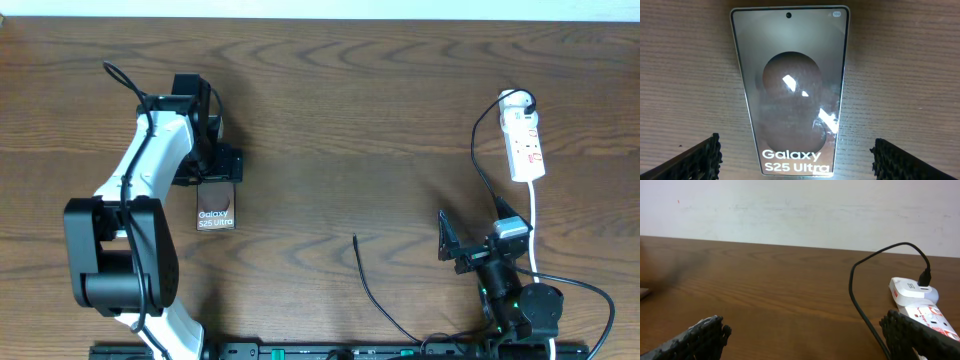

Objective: Plug charger to phone and switch on socket
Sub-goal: 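Lower the left gripper around the phone and close on it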

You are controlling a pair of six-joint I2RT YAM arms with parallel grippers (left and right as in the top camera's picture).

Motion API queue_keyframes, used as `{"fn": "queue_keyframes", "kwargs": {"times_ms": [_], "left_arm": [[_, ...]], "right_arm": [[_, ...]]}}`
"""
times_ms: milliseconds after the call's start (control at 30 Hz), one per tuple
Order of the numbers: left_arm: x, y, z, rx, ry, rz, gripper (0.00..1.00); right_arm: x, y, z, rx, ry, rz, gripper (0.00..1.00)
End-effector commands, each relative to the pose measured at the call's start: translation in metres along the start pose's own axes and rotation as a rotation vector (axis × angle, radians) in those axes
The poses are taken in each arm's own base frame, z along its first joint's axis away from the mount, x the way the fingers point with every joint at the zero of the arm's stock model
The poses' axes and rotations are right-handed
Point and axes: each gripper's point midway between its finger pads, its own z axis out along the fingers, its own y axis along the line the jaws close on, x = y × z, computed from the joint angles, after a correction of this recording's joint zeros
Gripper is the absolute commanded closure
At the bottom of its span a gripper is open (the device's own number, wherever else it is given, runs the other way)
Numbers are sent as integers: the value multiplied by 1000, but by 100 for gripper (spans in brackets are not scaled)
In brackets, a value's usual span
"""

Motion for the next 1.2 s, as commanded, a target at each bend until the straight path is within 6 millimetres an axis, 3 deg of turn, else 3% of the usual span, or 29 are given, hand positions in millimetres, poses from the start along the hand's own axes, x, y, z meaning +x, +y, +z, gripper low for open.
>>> {"fn": "queue_keyframes", "kwargs": {"times_ms": [0,1167], "left_arm": [[0,2,6,-6,19,11,7],[18,3,40,-8,37,10,7]], "right_arm": [[0,-2,0,11,0,-11,1],[0,-2,0,11,0,-11,1]]}}
